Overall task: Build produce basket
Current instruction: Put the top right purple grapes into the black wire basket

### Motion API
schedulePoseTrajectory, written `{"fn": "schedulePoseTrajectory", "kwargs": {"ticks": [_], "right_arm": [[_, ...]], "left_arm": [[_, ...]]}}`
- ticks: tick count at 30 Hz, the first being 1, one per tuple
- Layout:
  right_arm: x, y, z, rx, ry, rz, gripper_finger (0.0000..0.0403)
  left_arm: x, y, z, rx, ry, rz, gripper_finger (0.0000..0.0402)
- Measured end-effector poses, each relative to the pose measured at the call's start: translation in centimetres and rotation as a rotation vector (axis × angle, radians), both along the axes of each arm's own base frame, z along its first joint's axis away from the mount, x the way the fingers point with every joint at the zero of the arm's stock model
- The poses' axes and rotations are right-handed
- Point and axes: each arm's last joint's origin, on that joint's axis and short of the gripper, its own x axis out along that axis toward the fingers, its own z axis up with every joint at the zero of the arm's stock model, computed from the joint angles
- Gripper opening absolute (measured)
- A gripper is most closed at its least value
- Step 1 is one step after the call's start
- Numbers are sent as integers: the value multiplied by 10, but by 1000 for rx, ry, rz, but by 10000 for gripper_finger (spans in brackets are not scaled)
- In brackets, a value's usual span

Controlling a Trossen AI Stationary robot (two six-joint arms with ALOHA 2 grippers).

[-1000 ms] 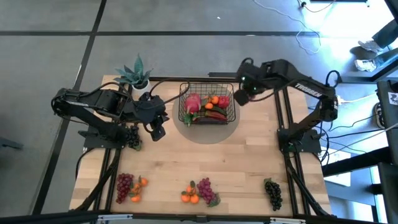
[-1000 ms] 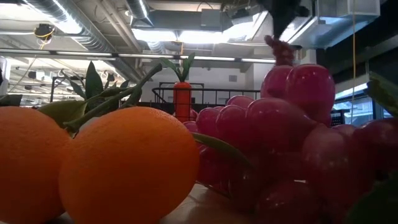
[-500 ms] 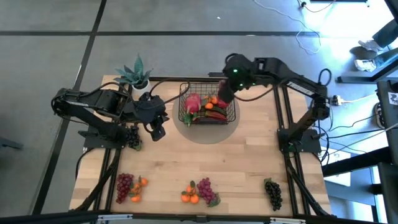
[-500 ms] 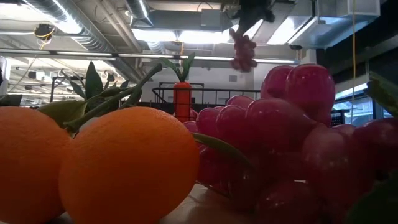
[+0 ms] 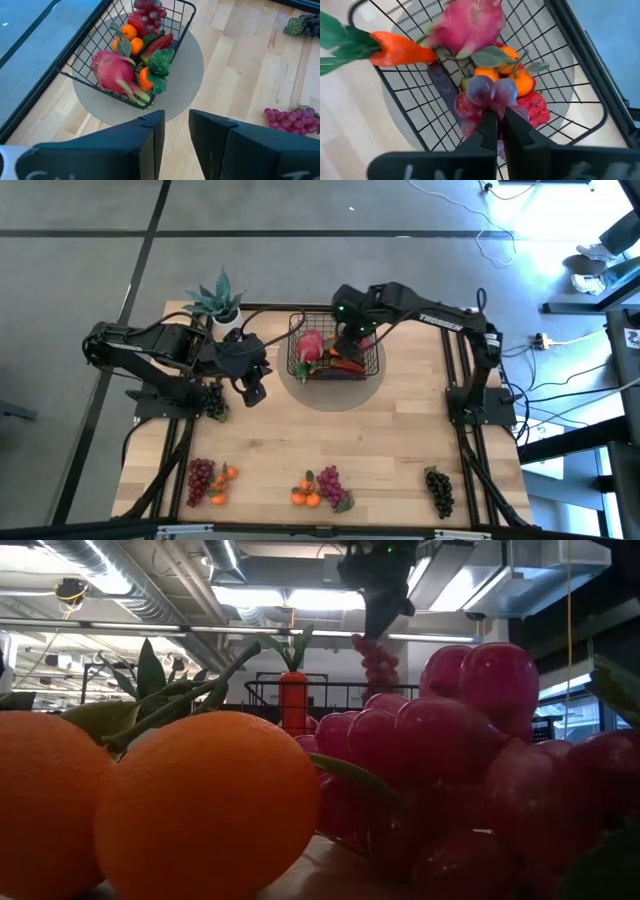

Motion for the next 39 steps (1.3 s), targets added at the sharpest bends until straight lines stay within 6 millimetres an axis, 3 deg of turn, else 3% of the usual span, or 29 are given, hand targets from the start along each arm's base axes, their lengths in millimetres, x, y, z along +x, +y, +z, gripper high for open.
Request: {"fn": "schedulePoseTrajectory", "kwargs": {"ticks": [12,20,27,39], "right_arm": [[3,-34,-21,-181,134,-80,0],[11,-56,-41,-207,190,-19,0],[24,-59,-42,-211,82,40,0],[28,-59,-42,-205,46,115,0]], "left_arm": [[0,0,0,0,0,0,78],[0,0,0,0,2,0,78],[-1,0,-1,1,9,0,78],[-1,0,-1,0,14,2,78]]}}
